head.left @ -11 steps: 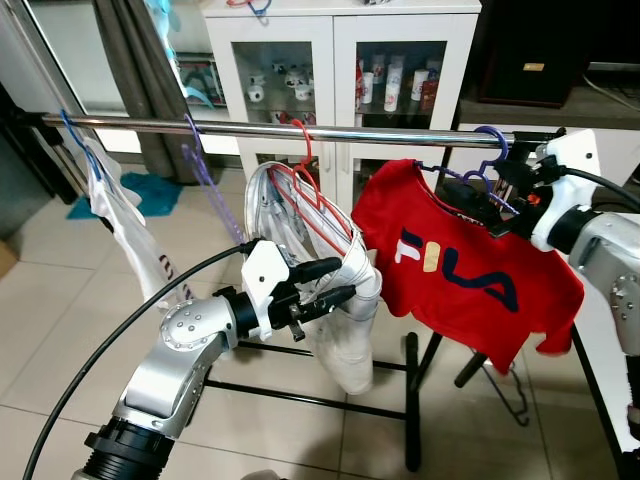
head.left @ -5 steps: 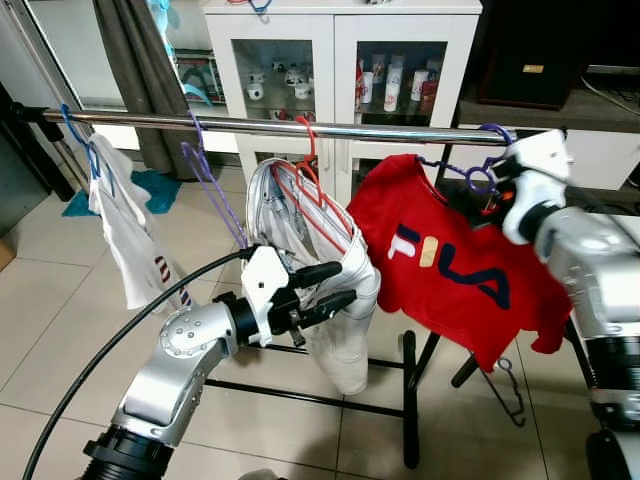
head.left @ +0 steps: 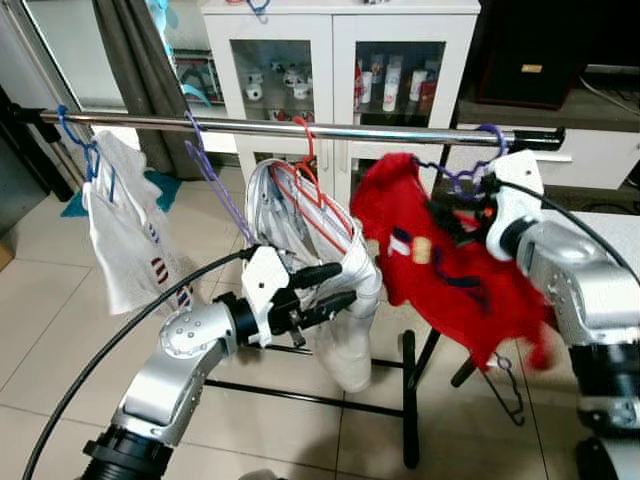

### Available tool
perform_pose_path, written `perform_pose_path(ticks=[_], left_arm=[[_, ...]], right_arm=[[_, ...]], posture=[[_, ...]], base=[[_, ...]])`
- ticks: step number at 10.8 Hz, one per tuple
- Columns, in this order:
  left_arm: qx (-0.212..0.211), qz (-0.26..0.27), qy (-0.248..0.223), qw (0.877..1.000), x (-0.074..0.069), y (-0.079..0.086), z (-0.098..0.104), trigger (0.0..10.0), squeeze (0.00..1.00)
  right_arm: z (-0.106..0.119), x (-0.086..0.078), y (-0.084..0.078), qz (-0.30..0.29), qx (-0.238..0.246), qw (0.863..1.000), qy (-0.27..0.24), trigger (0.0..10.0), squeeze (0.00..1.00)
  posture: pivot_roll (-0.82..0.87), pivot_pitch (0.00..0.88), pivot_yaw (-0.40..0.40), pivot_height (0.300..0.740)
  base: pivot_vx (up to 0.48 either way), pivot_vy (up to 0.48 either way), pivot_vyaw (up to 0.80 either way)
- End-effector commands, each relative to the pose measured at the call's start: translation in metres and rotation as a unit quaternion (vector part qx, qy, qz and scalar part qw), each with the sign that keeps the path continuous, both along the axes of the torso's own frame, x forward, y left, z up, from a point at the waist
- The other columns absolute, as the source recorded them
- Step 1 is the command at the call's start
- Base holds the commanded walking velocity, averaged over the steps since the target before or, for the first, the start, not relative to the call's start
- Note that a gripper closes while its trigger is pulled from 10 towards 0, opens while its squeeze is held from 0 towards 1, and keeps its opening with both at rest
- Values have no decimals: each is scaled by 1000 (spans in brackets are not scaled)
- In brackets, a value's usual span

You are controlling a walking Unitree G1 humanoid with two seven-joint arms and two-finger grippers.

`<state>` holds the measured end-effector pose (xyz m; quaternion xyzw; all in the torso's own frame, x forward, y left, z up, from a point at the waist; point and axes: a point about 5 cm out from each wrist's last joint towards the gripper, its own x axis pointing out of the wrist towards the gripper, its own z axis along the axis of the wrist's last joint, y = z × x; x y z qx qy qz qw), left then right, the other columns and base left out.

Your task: Hang hanger

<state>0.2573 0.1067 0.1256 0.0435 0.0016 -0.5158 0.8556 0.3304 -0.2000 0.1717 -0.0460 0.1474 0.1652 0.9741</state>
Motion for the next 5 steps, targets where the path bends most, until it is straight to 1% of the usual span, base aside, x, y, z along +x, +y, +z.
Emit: perform_pose_path(ticks=[1,2,3,5], left_arm=[[6,-6,-8,1000,1,-1,4,10000,0],[5,-6,-8,1000,1,-2,4,10000,0],[5,-7,-9,1000,2,-3,4,10000,0],[5,-7,-11,1000,4,-3,4,10000,0]], right_arm=[[5,-2,1,10,19,1000,0,10000,0],[6,-4,2,14,26,1000,2,10000,0],[9,-6,-1,13,37,999,15,10000,0],[6,-1,-4,-21,38,999,24,10000,0]], posture=[[-43,0,73,740],[-43,0,73,740],[-52,0,76,740],[-55,0,77,740]], base=[[0,0,0],[0,0,0],[0,0,0],[0,0,0]])
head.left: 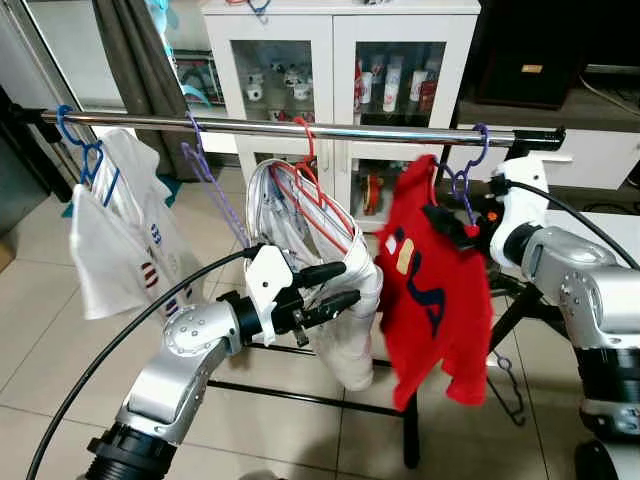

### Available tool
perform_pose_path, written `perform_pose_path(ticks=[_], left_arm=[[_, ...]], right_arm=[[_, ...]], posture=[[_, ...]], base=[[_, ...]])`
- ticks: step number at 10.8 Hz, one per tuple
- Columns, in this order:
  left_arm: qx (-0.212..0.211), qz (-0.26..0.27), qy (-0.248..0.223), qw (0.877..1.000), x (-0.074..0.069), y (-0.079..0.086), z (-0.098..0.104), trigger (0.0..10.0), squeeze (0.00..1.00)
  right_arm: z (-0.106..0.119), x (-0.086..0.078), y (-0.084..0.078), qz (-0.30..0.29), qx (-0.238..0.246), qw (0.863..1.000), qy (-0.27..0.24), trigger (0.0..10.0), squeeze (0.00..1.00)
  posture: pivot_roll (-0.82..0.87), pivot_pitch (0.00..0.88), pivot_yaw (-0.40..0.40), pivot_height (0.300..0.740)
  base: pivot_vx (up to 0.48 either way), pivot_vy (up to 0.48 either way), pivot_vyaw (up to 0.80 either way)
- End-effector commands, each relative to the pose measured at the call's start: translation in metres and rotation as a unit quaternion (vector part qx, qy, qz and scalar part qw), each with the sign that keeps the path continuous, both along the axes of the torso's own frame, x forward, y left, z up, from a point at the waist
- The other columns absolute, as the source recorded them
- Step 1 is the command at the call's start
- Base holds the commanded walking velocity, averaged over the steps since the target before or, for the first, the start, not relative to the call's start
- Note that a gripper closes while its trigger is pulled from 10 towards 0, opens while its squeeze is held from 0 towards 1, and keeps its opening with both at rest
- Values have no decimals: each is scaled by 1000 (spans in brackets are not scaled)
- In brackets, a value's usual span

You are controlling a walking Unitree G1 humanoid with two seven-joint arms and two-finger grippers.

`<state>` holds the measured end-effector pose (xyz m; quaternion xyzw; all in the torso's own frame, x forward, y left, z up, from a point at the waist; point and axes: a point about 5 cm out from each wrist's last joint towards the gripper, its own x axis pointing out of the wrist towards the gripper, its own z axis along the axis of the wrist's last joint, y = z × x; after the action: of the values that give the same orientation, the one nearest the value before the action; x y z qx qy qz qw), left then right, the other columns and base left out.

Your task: Hang hanger

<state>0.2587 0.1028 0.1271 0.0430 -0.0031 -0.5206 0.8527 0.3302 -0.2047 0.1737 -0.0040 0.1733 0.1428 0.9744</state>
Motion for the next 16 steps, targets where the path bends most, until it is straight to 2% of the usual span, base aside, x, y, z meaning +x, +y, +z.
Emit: perform_pose_path(ticks=[1,3,4,5,7,12,16], left_arm=[[9,-2,-8,1000,3,0,2,10000,0],[11,-2,-10,1000,4,0,2,10000,0],[11,-2,-11,1000,4,0,2,10000,0],[12,-2,-11,1000,5,0,2,10000,0],[14,-6,-11,1000,5,-1,1,10000,0],[14,-10,-13,1000,6,-2,2,10000,0],[14,-13,-12,1000,6,-3,1,10000,0]], right_arm=[[6,8,-2,-30,1,1000,-3,10000,0],[15,17,-2,-61,7,998,-9,9725,0],[18,19,0,-59,12,998,-13,5098,0],[16,21,2,-59,8,998,-9,3922,0],[10,26,4,-63,-5,998,6,0,0],[15,33,5,-63,-27,998,-5,0,0],[14,32,7,-33,-43,999,-3,0,0]], posture=[[-56,0,79,740],[-53,0,73,740],[-53,0,73,740],[-55,0,73,740],[-60,0,76,740],[-62,0,76,740],[-65,0,76,740]], base=[[0,0,0],[0,0,0],[0,0,0],[0,0,0],[0,0,0],[0,0,0],[0,0,0]])
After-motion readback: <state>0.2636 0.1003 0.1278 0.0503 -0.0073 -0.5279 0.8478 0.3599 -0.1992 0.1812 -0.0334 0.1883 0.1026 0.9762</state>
